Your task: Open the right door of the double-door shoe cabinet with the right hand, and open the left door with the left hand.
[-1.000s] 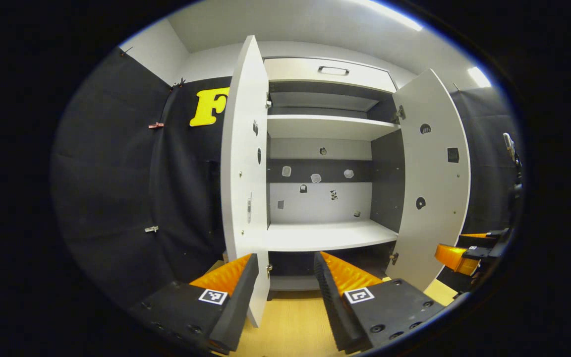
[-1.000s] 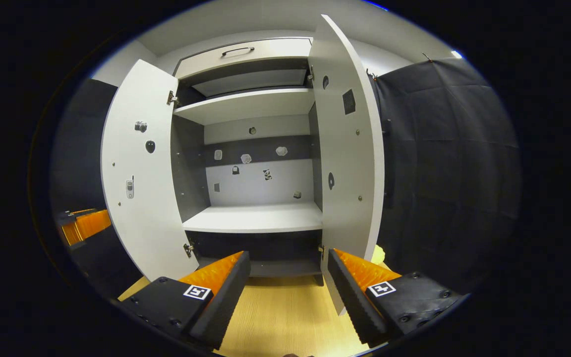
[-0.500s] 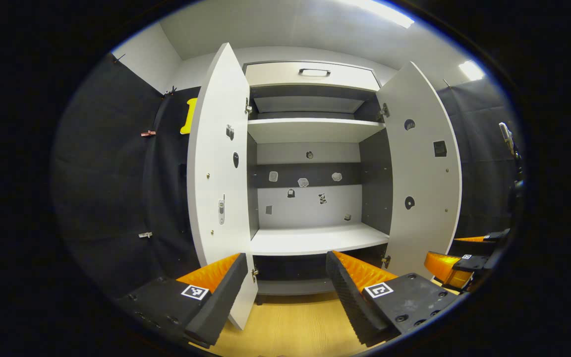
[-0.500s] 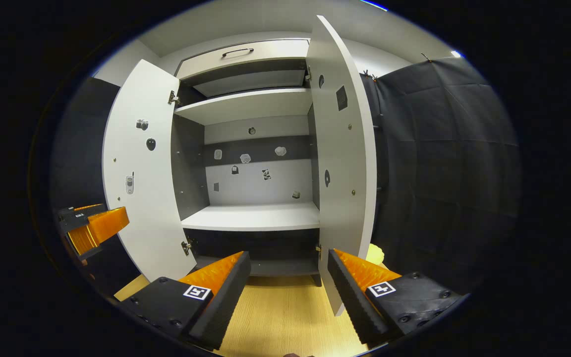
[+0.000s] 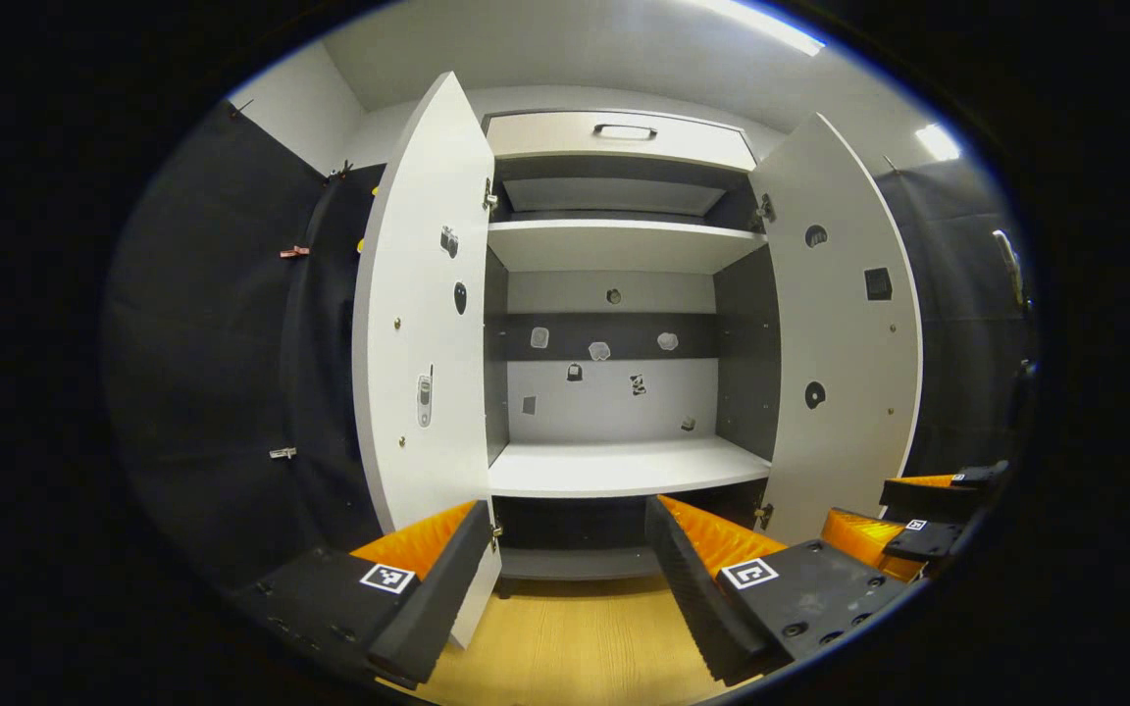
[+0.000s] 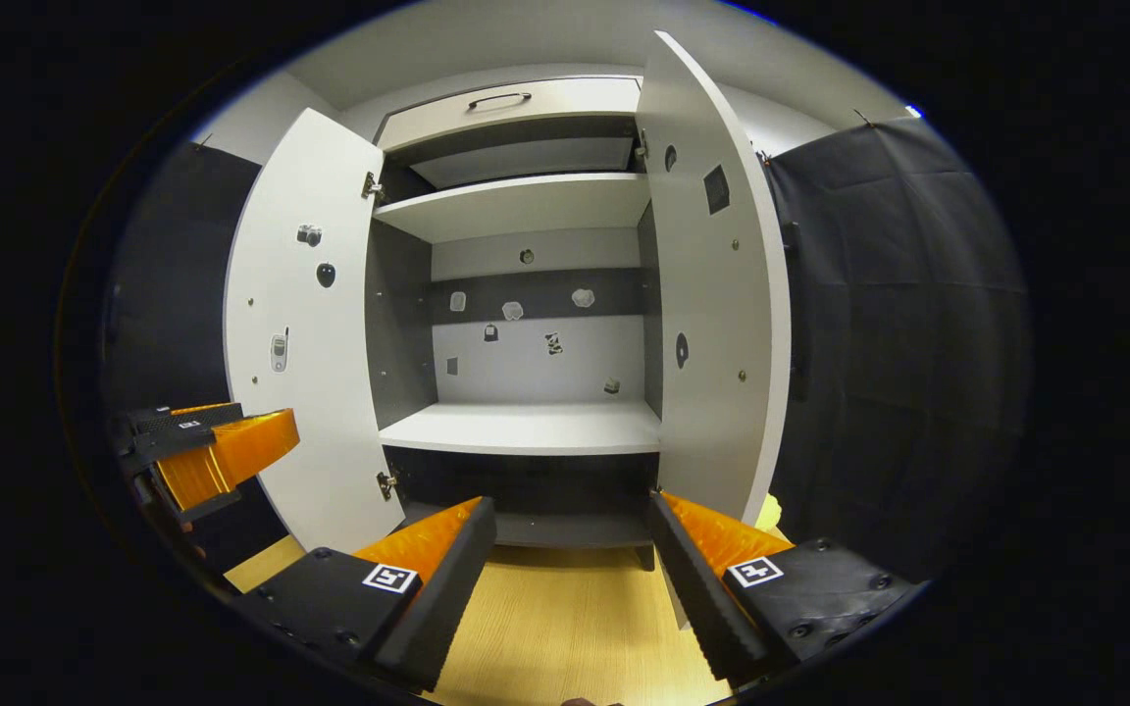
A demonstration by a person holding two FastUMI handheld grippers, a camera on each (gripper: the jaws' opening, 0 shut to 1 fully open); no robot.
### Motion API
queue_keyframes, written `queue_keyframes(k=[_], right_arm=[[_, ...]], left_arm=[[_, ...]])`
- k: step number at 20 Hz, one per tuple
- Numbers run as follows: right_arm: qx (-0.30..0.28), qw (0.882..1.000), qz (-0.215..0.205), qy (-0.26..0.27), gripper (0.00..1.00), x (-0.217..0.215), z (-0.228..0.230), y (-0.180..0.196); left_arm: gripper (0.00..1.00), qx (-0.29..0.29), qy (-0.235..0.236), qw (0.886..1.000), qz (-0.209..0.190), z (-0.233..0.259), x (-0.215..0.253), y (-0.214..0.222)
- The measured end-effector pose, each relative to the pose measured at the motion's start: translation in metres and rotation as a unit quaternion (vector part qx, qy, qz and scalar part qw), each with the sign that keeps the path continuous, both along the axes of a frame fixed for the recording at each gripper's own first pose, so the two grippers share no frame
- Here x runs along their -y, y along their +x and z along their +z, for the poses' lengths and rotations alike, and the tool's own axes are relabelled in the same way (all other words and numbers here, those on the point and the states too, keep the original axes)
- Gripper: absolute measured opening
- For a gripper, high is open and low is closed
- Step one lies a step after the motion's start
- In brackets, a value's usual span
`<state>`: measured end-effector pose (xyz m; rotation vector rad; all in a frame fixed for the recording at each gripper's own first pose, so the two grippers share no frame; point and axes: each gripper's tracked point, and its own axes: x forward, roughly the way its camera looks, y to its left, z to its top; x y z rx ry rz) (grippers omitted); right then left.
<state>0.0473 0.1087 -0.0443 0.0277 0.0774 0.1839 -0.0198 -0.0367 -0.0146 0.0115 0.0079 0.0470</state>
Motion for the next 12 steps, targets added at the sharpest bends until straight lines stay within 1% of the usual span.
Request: queue_keyframes(k=[6,12], right_arm=[[0.002,1.0,0.0,-0.001,0.99,-0.004,-0.001,0.008],[0.0,1.0,-0.001,-0.003,0.99,-0.006,-0.003,0.011]], left_arm=[[0.98,-0.018,0.013,1.0,-0.004,-0.016,-0.001,0.006],[0.98,-0.021,0.007,1.0,-0.012,-0.018,0.001,0.013]])
